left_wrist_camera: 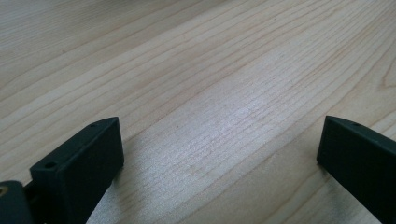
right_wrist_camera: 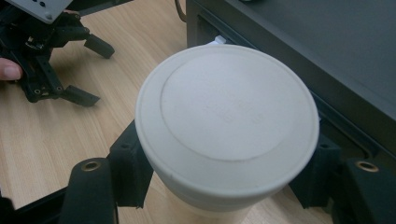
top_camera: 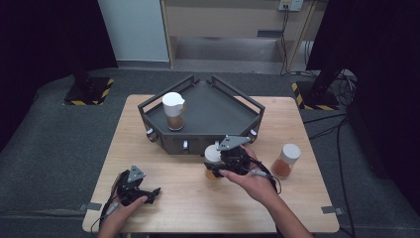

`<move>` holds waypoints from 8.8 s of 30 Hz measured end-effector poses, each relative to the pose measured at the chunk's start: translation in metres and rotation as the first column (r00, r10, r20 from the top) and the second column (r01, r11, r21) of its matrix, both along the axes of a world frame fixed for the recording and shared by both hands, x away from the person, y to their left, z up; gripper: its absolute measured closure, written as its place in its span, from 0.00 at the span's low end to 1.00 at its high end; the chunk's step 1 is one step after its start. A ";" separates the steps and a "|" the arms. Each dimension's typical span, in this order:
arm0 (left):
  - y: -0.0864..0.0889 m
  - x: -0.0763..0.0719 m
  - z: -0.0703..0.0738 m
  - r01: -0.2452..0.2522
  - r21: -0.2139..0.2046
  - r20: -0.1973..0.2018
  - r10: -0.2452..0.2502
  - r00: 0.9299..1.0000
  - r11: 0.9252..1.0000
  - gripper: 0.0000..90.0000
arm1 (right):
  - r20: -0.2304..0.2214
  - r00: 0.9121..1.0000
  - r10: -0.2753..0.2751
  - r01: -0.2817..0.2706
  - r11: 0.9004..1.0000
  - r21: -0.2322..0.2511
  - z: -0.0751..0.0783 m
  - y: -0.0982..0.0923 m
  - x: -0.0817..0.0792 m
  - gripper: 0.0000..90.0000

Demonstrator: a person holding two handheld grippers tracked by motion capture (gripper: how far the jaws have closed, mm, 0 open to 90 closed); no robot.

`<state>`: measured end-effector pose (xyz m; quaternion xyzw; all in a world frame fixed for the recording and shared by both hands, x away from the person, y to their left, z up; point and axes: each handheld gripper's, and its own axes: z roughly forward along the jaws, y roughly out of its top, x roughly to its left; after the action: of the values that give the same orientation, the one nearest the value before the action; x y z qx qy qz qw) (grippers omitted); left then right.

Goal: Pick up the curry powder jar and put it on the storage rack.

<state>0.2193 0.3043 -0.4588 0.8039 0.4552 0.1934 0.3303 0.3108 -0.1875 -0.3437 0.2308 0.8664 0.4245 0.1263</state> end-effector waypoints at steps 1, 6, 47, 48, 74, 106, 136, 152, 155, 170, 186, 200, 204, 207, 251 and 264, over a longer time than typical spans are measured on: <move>0.000 0.000 0.000 0.000 0.000 0.000 0.000 1.000 1.000 0.00 | 0.002 1.000 0.002 -0.002 1.000 -0.002 0.002 0.000 0.000 0.38; 0.000 0.000 0.000 0.000 0.000 0.000 0.000 1.000 1.000 0.00 | 0.007 1.000 0.004 -0.004 1.000 0.002 0.008 0.000 -0.001 0.38; 0.000 0.000 0.000 0.000 0.000 0.000 0.000 1.000 1.000 0.00 | 0.012 1.000 0.025 -0.025 1.000 -0.014 0.052 0.006 0.003 0.38; 0.000 0.000 0.000 0.000 0.000 0.000 0.000 1.000 1.000 0.00 | 0.012 1.000 0.026 -0.026 1.000 -0.018 0.054 0.006 0.004 0.38; 0.000 0.000 0.000 0.000 0.000 0.000 0.000 1.000 1.000 0.00 | 0.017 0.999 0.029 -0.029 1.000 -0.004 0.082 0.010 0.012 0.38; 0.000 0.000 0.000 0.000 -0.001 0.000 0.000 1.000 1.000 0.00 | 0.043 0.999 0.016 -0.015 1.000 -0.017 0.113 0.017 0.019 0.38; 0.000 0.000 0.000 0.001 0.000 0.000 -0.001 1.000 1.000 0.00 | 0.048 0.999 -0.025 0.024 1.000 0.017 0.125 0.028 0.041 0.38; 0.000 0.000 0.000 -0.001 0.001 0.000 0.001 1.000 1.000 0.00 | 0.050 0.996 -0.069 0.068 0.997 0.027 0.125 0.028 0.054 0.38; 0.000 0.000 0.000 -0.001 0.001 0.000 0.001 1.000 1.000 0.00 | 0.054 0.996 -0.073 0.072 0.997 0.022 0.124 0.030 0.057 0.38; 0.000 0.000 0.000 -0.001 0.001 0.000 0.001 1.000 1.000 0.00 | 0.039 0.994 -0.102 0.101 0.995 0.026 0.118 0.038 0.072 0.38; 0.000 0.000 0.000 -0.001 0.001 0.000 0.001 1.000 1.000 0.00 | 0.031 0.991 -0.131 0.131 0.991 0.027 0.118 0.046 0.088 0.38; 0.000 0.000 0.000 0.000 0.001 0.001 0.000 1.000 1.000 0.00 | 0.019 0.989 -0.146 0.146 0.989 0.022 0.109 0.055 0.100 0.38; 0.000 0.000 0.000 -0.001 0.001 0.001 0.001 1.000 1.000 0.00 | 0.018 0.989 -0.146 0.145 0.989 0.023 0.105 0.055 0.103 0.38; 0.000 0.000 0.000 -0.001 0.001 0.001 0.001 1.000 1.000 0.00 | 0.007 0.990 -0.144 0.144 0.989 0.030 0.102 0.056 0.105 0.38; 0.000 0.000 0.000 0.000 -0.001 -0.001 0.000 1.000 1.000 0.00 | -0.009 0.989 -0.145 0.145 0.989 0.015 0.075 0.071 0.119 0.38; 0.000 0.000 0.000 0.000 -0.001 -0.001 0.000 1.000 1.000 0.00 | -0.011 0.989 -0.147 0.147 0.989 0.019 0.075 0.072 0.119 0.35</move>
<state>0.2194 0.3045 -0.4588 0.8039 0.4553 0.1930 0.3304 0.4300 -0.1154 -0.2689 0.2974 0.8434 0.4214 0.1507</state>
